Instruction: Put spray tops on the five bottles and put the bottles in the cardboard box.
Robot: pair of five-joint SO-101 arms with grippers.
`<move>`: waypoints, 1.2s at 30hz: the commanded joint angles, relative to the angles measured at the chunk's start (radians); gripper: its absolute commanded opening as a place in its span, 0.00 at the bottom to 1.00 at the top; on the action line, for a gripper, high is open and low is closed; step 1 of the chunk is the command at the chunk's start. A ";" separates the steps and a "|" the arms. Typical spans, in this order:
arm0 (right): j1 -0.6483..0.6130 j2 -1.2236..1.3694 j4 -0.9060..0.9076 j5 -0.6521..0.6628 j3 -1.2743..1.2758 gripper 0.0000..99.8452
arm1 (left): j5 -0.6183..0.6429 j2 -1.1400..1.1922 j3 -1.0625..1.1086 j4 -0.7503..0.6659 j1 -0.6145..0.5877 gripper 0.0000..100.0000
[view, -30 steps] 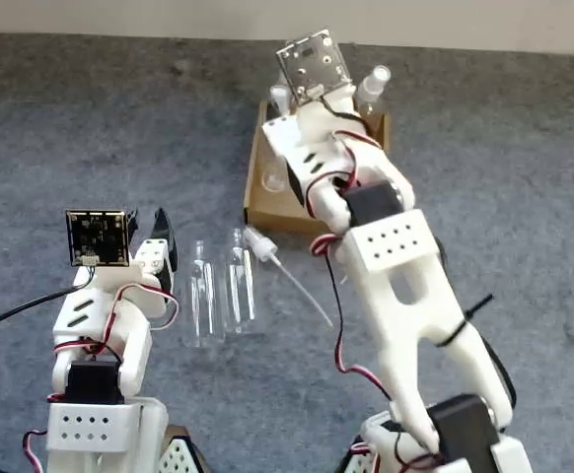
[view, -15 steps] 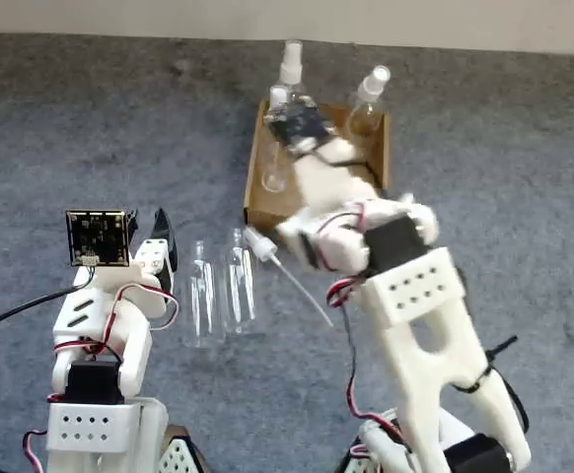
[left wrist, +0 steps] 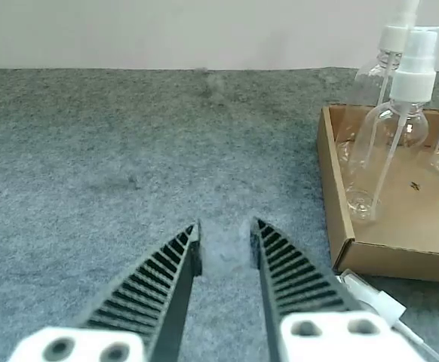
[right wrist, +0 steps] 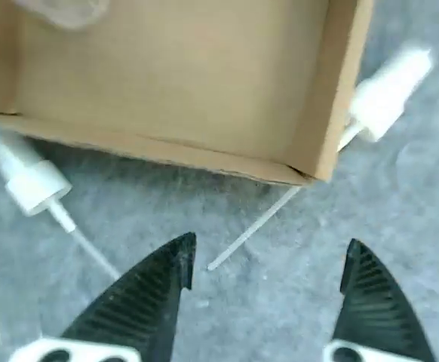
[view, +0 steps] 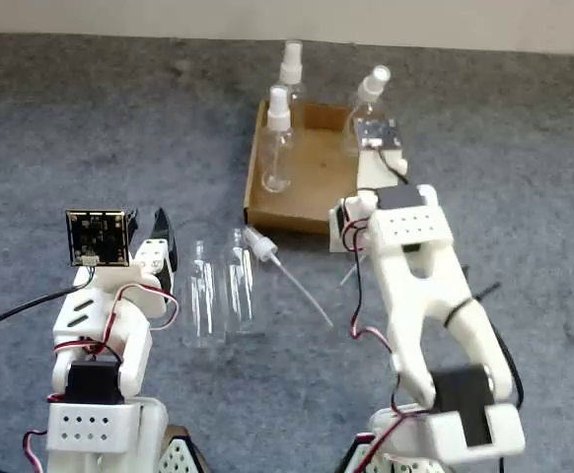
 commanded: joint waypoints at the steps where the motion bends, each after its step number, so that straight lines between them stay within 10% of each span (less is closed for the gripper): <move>1: 0.031 0.045 -0.054 -0.031 -0.012 0.26 | 0.003 0.001 -0.002 -0.021 0.018 0.07; 22: 0.099 0.271 -0.079 -0.031 -0.013 0.25 | 0.003 -0.002 -0.002 -0.021 0.018 0.07; 36: 0.332 0.268 -0.074 0.058 -0.013 0.00 | 0.003 -0.002 -0.002 -0.021 0.018 0.07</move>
